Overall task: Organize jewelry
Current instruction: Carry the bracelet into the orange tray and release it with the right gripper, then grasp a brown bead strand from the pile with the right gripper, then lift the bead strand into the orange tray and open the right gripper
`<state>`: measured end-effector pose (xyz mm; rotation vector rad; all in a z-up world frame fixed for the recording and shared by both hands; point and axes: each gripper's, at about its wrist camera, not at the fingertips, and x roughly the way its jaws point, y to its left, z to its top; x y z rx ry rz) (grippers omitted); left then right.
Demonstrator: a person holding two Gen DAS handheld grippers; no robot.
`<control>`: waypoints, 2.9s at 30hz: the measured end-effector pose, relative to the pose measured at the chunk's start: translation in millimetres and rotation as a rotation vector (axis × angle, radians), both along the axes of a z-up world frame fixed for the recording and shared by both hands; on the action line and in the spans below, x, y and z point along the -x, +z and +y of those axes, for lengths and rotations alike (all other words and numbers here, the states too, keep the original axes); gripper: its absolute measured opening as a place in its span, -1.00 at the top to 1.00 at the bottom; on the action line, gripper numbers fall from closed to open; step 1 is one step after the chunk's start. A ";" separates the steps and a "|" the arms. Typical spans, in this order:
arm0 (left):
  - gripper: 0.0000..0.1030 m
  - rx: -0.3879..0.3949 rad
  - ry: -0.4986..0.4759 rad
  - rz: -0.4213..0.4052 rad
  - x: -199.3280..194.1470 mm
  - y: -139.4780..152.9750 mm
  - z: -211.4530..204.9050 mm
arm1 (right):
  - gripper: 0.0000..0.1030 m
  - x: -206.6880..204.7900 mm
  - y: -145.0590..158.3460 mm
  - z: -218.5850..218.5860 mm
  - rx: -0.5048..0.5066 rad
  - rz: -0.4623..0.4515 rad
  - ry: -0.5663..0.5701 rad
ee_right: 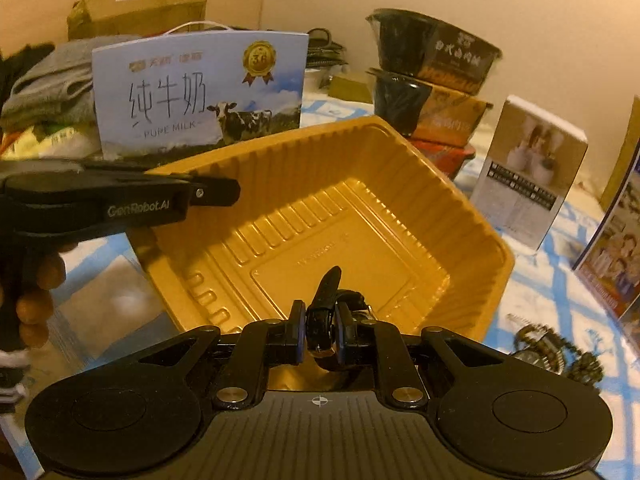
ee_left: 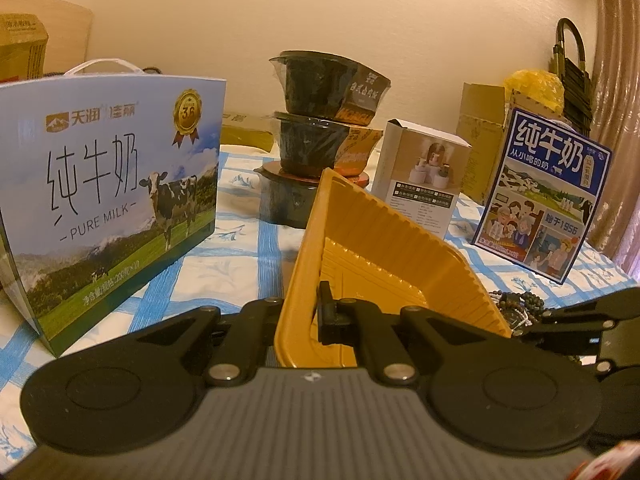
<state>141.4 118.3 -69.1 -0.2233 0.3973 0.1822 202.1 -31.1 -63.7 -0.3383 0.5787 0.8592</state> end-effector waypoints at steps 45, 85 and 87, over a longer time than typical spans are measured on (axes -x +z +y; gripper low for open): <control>0.90 -0.027 0.004 0.008 1.4 -0.3 -5.0 | 0.63 -26.3 -37.2 -203.7 -0.183 0.215 -0.606; 0.90 0.000 0.005 0.002 2.4 0.0 -2.1 | 0.88 -14.6 40.2 -46.7 -0.526 0.342 -0.128; 0.90 0.002 0.003 0.003 2.6 0.1 -1.9 | 0.87 -17.9 38.0 -45.3 -0.539 0.369 -0.131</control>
